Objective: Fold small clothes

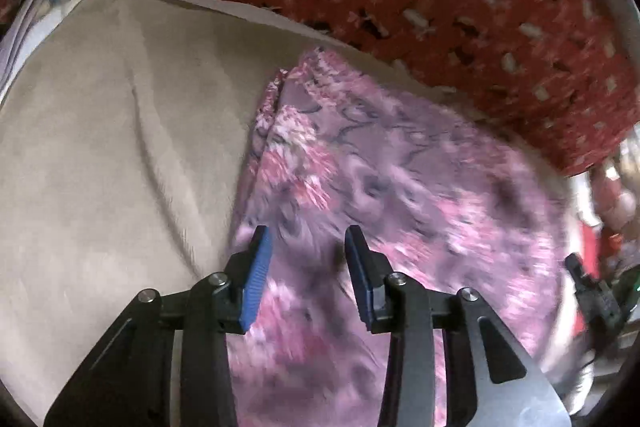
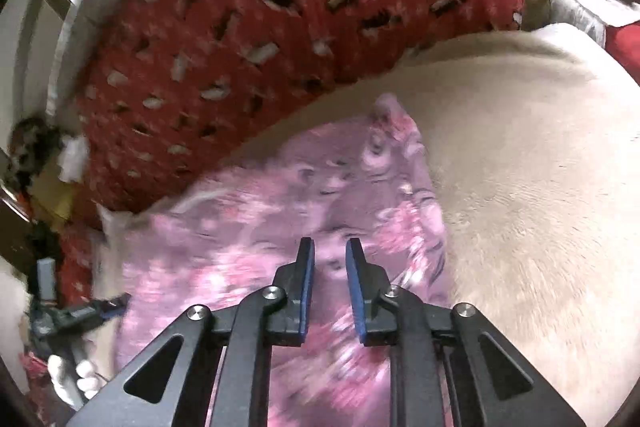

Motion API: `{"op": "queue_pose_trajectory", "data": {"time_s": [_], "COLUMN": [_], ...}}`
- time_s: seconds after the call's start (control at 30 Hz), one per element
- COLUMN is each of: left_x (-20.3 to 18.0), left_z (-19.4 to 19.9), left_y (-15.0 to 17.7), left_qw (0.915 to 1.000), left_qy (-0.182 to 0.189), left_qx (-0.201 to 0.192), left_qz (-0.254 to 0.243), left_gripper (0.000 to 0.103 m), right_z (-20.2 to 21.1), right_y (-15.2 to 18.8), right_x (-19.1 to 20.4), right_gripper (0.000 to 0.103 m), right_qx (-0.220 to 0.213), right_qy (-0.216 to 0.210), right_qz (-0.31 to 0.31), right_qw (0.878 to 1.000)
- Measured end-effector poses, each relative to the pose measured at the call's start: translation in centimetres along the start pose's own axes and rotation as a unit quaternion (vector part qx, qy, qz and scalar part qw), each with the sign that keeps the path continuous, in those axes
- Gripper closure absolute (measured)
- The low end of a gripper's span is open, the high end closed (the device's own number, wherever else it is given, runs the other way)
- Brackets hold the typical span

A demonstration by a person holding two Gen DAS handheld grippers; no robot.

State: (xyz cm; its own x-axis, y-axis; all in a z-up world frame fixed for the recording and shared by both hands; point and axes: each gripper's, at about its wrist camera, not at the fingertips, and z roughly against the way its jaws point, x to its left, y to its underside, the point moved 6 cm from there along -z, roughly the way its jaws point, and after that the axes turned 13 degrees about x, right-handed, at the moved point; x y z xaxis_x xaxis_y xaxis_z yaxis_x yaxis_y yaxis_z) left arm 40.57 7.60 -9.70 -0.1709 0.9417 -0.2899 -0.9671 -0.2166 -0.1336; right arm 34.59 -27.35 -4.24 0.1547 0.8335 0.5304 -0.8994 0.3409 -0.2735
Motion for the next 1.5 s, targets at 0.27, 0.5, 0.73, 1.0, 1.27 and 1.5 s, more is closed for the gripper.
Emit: {"op": "queue_pose_trajectory", "data": {"time_s": [0.27, 0.5, 0.73, 1.0, 1.27, 1.5], "left_x": [0.2, 0.9, 1.4, -1.8, -1.8, -4.8], "left_z": [-0.2, -1.1, -0.7, 2.5, -1.7, 1.5], "left_y": [5.7, 7.7, 8.3, 8.8, 8.0, 5.1], "left_qw": [0.9998, 0.9994, 0.9988, 0.9997, 0.9987, 0.9991], "left_qy": [0.007, -0.001, -0.018, -0.002, -0.026, -0.019], "left_qx": [0.011, 0.034, 0.041, 0.016, 0.043, -0.005], "left_qz": [-0.014, -0.008, -0.020, -0.018, 0.000, -0.038], "left_gripper": [0.067, 0.067, 0.067, 0.053, 0.052, 0.051], "right_z": [2.5, 5.2, 2.1, 5.5, -1.6, -1.0], "right_y": [7.1, 7.9, 9.0, 6.4, 9.1, 5.4], "right_x": [-5.1, -2.6, -5.9, 0.0, 1.1, 5.2], "right_gripper": [0.059, 0.097, 0.095, 0.076, 0.047, 0.013], "right_qx": [0.022, -0.010, 0.054, -0.028, 0.028, -0.001], "right_qy": [0.001, -0.030, 0.038, 0.016, 0.083, 0.110], "right_qz": [-0.083, -0.011, -0.027, 0.016, 0.045, 0.077], "right_qw": [0.996, 0.999, 0.997, 0.999, 0.995, 0.991]}}
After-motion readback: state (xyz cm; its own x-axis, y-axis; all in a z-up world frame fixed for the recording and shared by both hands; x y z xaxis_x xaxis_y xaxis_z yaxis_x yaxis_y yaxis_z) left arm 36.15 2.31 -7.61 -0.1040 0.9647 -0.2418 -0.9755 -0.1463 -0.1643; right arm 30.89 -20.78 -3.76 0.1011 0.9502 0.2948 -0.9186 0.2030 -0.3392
